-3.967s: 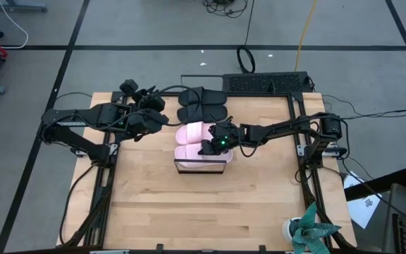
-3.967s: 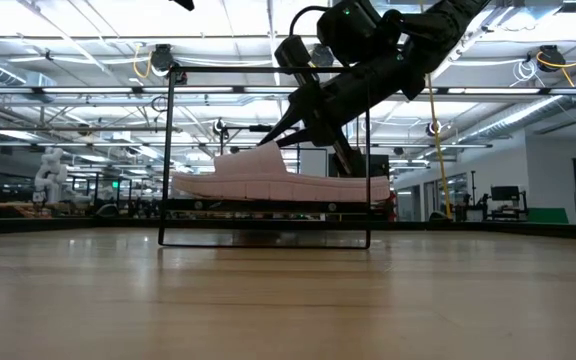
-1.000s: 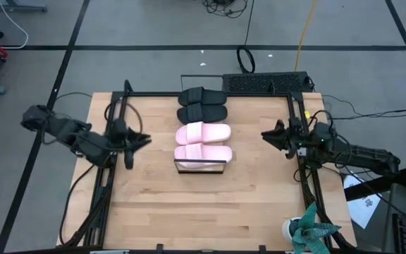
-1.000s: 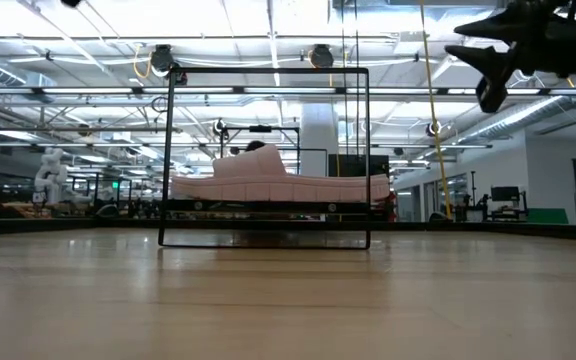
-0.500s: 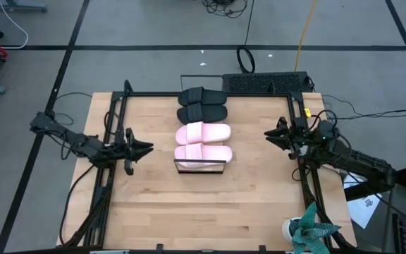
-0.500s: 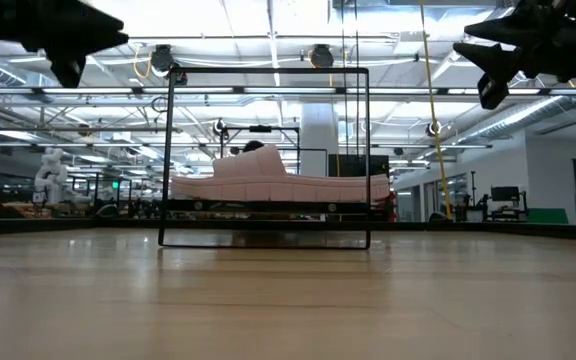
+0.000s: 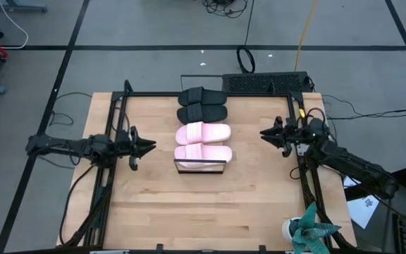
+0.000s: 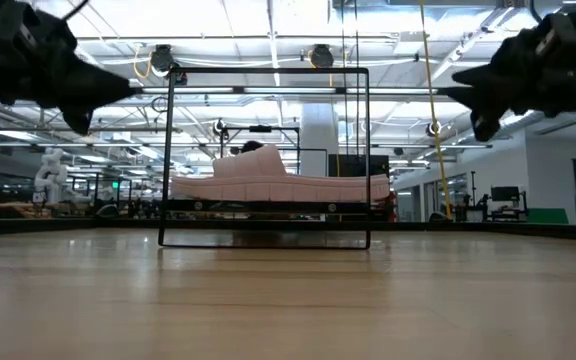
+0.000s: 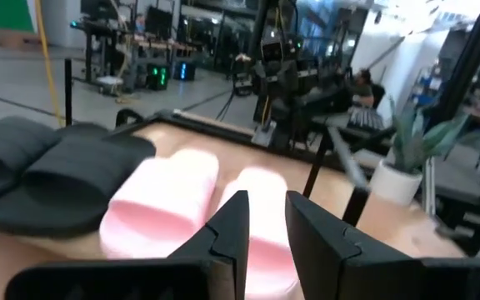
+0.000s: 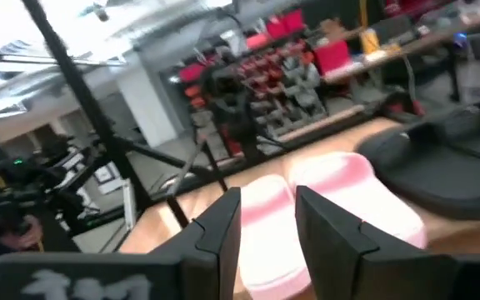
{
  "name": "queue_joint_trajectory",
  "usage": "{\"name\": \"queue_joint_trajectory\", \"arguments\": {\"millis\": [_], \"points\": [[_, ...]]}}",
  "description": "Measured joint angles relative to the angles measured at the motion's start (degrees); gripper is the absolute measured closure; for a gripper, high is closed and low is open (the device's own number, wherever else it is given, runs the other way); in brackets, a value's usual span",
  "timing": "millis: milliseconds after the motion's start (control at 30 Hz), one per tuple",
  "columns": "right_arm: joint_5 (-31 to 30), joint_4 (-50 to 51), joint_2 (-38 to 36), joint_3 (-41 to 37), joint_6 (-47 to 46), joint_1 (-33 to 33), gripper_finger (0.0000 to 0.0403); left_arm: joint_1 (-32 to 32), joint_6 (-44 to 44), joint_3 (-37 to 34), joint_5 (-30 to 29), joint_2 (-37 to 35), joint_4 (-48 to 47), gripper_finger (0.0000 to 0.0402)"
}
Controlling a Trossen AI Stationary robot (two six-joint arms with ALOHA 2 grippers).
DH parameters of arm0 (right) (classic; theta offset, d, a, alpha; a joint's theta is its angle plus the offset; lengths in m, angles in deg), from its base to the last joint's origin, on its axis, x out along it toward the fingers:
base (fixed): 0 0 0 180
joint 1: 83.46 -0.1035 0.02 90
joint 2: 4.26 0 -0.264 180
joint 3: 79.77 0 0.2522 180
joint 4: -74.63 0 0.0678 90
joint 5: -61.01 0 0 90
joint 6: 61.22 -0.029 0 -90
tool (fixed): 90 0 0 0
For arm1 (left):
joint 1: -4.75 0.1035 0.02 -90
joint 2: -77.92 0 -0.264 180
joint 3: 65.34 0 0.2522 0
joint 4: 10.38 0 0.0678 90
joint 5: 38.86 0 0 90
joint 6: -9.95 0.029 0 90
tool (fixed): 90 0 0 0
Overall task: Pick and place slides into the shelf
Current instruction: Return to Home Position
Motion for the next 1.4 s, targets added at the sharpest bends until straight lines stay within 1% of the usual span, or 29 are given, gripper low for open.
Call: {"name": "queue_joint_trajectory", "arguments": {"millis": [133,200,233,333,433,533,600,733,833,900,1000,1267,1400], "points": [[1.0,-16.0,2.4,-6.1,-2.9,0.1,0.0296,5.6,-0.4,-1.1,6.6,-1.1,-3.1,0.0323],[1.1,-14.7,2.3,-5.6,-3.5,-0.1,0.0296,7.5,-0.4,-1.4,8.6,-1.1,-3.5,0.0323],[-0.3,-12.6,2.5,-5.6,-3.7,-0.4,0.0296,8.3,-0.4,-1.6,8.8,-1.1,-3.4,0.0323],[-9.0,-10.9,2.3,-5.7,-2.9,-2.4,0.0296,9.7,-0.4,-2.3,7.5,-1.1,-3.4,0.0323],[-13.4,-9.3,2.8,-5.7,-1.6,-6.4,0.0296,10.6,-0.4,-2.4,7.3,-1.1,-3.6,0.0323],[-17.7,-9.9,2.6,-5.2,0.0,-12.5,0.0296,11.0,-0.7,-2.4,7.3,-1.0,-4.6,0.0323],[-23.1,-7.4,2.7,-4.8,1.7,-17.0,0.0296,11.0,-0.9,-2.4,7.0,-1.1,-4.7,0.0323],[-34.8,-6.2,2.7,-4.8,4.6,-25.4,0.0296,11.0,0.0,-2.4,6.9,-1.1,-4.4,0.0323],[-41.7,-5.5,2.6,-4.8,5.9,-29.0,0.0296,11.0,0.9,-2.4,6.0,-1.0,-4.6,0.0323],[-42.7,-5.0,2.2,-4.8,5.2,-29.5,0.0296,11.0,1.0,-2.4,5.8,-1.1,-4.5,0.0323],[-41.8,-4.0,1.4,-4.9,3.8,-29.4,0.0296,11.0,1.1,-2.4,6.5,-1.1,-4.4,0.0323],[-39.8,-3.8,0.4,-4.9,5.9,-29.4,0.0296,11.0,1.7,-2.4,6.7,-1.1,-4.0,0.0323],[-43.3,-3.9,0.4,-4.9,8.1,-29.4,0.0296,11.0,2.1,-2.3,6.8,-1.1,-5.2,0.0323]]}}
